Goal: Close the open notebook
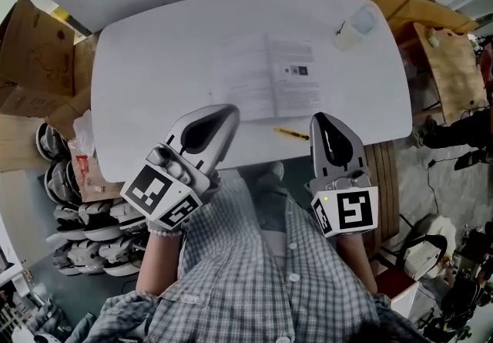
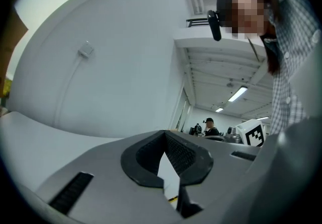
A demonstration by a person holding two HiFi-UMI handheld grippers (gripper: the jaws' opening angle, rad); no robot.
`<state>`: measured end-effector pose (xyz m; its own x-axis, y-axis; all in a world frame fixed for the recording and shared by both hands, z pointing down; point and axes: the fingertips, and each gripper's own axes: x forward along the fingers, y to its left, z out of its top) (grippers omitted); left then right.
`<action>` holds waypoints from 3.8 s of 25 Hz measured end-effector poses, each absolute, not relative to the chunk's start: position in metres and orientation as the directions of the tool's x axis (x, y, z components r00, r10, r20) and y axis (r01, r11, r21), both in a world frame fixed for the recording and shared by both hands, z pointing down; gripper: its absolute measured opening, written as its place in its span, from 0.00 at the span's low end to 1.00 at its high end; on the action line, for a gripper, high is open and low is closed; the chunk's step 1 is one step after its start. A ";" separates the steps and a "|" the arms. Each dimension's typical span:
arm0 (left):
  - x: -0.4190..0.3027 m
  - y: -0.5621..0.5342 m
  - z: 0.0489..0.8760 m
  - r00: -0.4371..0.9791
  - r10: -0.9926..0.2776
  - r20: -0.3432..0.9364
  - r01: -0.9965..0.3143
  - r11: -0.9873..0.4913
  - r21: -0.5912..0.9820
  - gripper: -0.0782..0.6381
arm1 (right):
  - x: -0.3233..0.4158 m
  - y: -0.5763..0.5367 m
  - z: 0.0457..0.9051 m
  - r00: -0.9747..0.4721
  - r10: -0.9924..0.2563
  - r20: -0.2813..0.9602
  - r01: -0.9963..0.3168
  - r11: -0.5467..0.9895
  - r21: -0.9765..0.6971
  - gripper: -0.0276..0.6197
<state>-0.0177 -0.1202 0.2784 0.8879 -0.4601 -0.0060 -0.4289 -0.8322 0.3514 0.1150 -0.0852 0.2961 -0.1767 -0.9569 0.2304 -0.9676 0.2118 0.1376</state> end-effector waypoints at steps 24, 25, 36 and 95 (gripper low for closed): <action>0.018 -0.122 0.409 0.717 -0.679 0.161 -0.527 -0.376 0.762 0.12 | 0.176 -0.087 0.328 -0.377 -0.873 0.309 -0.901 0.423 0.097 0.08; 0.019 -0.123 0.412 0.716 -0.681 0.153 -0.506 -0.355 0.786 0.12 | 0.177 -0.087 0.328 -0.381 -0.871 0.309 -0.899 0.427 0.094 0.08; 0.014 -0.132 0.452 0.650 -0.752 0.109 -0.252 -0.077 0.965 0.31 | 0.194 -0.093 0.345 -0.401 -0.852 0.336 -0.895 0.443 0.056 0.08; 0.015 -0.159 0.521 0.432 -0.846 0.313 -0.451 0.098 0.887 0.15 | 0.220 -0.083 0.382 -0.370 -0.825 0.428 -0.908 0.418 0.020 0.08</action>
<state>0.0154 -0.1593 0.5210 0.4318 -0.8458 0.3132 -0.4510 0.0982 0.8871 0.2202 -0.0829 0.3824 -0.3700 -0.8246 0.4280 -0.9083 0.4179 0.0201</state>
